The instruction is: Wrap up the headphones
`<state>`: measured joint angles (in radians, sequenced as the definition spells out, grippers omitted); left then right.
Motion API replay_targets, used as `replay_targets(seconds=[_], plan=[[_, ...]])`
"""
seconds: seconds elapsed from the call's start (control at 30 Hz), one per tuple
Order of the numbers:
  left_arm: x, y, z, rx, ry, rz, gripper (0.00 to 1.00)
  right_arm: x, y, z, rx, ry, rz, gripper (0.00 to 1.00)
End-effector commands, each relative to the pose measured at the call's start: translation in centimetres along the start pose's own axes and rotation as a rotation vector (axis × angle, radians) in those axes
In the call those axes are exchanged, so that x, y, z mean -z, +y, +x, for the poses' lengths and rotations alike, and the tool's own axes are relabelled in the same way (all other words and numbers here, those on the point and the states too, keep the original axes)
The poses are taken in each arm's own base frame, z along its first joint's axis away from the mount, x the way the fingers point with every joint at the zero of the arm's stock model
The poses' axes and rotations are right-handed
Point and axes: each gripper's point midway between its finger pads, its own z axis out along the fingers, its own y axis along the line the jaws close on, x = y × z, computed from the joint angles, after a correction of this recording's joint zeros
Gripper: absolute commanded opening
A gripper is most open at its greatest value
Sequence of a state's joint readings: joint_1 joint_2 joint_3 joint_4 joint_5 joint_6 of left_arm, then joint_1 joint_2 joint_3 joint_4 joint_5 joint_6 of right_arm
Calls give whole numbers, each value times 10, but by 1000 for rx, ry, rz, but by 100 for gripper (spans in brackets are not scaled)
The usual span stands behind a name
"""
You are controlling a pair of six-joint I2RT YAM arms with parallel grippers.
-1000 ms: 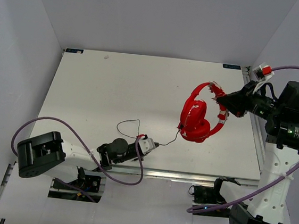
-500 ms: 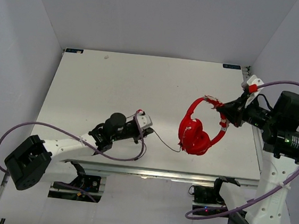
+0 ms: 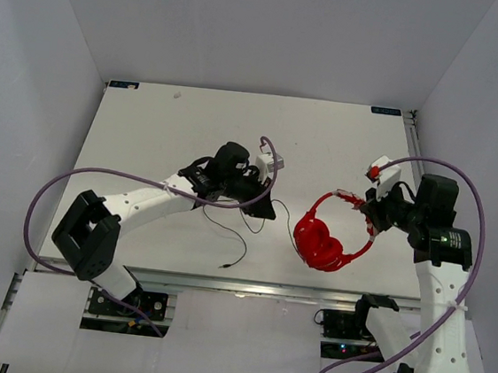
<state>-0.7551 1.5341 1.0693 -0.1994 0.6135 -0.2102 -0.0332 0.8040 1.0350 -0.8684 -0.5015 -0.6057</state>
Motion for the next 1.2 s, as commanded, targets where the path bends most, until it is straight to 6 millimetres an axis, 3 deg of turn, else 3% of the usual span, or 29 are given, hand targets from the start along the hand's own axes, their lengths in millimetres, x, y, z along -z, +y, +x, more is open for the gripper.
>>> replay_targets(seconds=[0.0,0.33,0.5,0.73,0.9,1.07,1.17], plan=[[16,-38,-7,212,87,71,0,-16,-23,0,14,9,151,8],[0,-81,-60,427,132,162,0,-42,-28,-9,-36,9,274,8],[-6,-88,-66,502,131,177,0,-41,-42,-13,-196,-28,389,8],[-11,-109,-77,580,81,216,0,-56,-48,-25,-367,-86,406,8],[-28,-102,-85,625,18,155,4,-62,-47,-52,-462,-136,362,8],[-49,-101,-105,639,-83,121,14,-59,-63,-59,-505,-157,420,8],[-61,-99,-103,620,-102,75,16,-57,-68,-61,-524,-168,427,8]])
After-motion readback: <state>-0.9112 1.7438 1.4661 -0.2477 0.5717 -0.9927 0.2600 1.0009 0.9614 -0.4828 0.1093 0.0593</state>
